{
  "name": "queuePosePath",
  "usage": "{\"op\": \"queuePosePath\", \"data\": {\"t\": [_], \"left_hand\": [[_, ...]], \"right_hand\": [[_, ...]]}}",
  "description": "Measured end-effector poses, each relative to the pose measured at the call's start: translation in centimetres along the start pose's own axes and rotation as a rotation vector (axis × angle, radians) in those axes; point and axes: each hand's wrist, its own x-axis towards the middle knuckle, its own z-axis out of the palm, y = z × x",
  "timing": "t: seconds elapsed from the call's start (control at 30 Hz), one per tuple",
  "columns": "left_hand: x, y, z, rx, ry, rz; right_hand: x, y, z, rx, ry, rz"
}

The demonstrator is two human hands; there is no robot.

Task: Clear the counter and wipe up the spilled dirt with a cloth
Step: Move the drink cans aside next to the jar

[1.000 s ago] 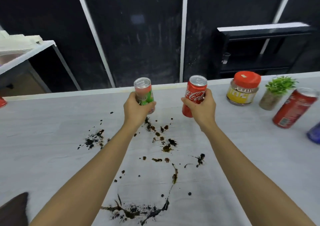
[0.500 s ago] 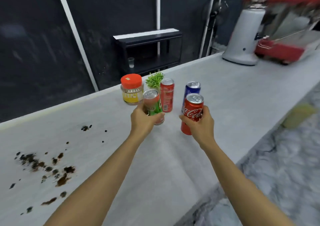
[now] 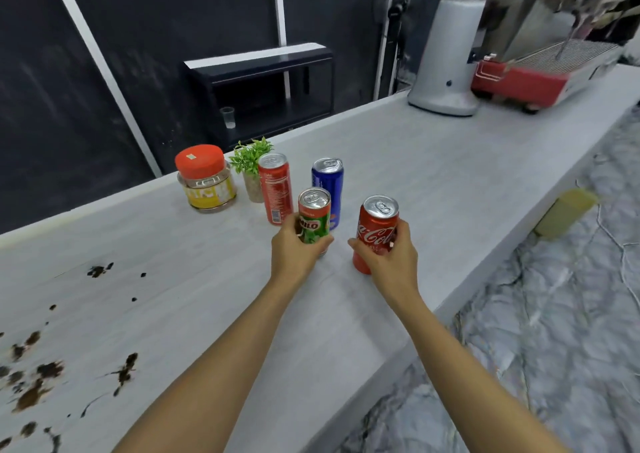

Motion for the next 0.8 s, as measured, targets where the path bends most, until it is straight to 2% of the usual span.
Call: {"op": "queuePosePath", "data": {"t": [0.07,0.13,0.2,0.27,0.5,0.7,0.8], "left_hand": [[-0.3,0.0,-0.2,0.0,-0.048,-0.016],[-1.0,-0.2,-0.9,0.024,-0.054,-0.05],[-2.1,-0.8,-2.2,0.026,-0.001,-0.067],[-3.6,-1.5,-4.0,0.022,0.069,-0.068],[-10.8,-4.9,-15.8,0.048,0.247,0.001],[-20.5,-9.5,-30.4,0.121,0.406,-0.026],[-26.6,-11.7,-36.2,0.151,0.47,-0.068]], "right_hand": [[-0.7,0.1,-0.3,0.017,-0.002,-0.003],[-2.4,0.2,-0.5,-0.021,0.102,-0.006],[-4.8,0.4,-0.4,-0.036,0.232,-0.089],[-7.2,0.2,0.4,-0.055,0.237,-0.176],[-16.9,-3.4,8.9,-0.163,-0.238,-0.433],[-33.4,-5.3,17.3,-0.092,-0.613,-0.551],[-41.1,-5.0,20.0,-0.103,-0.723,-0.616]]}}
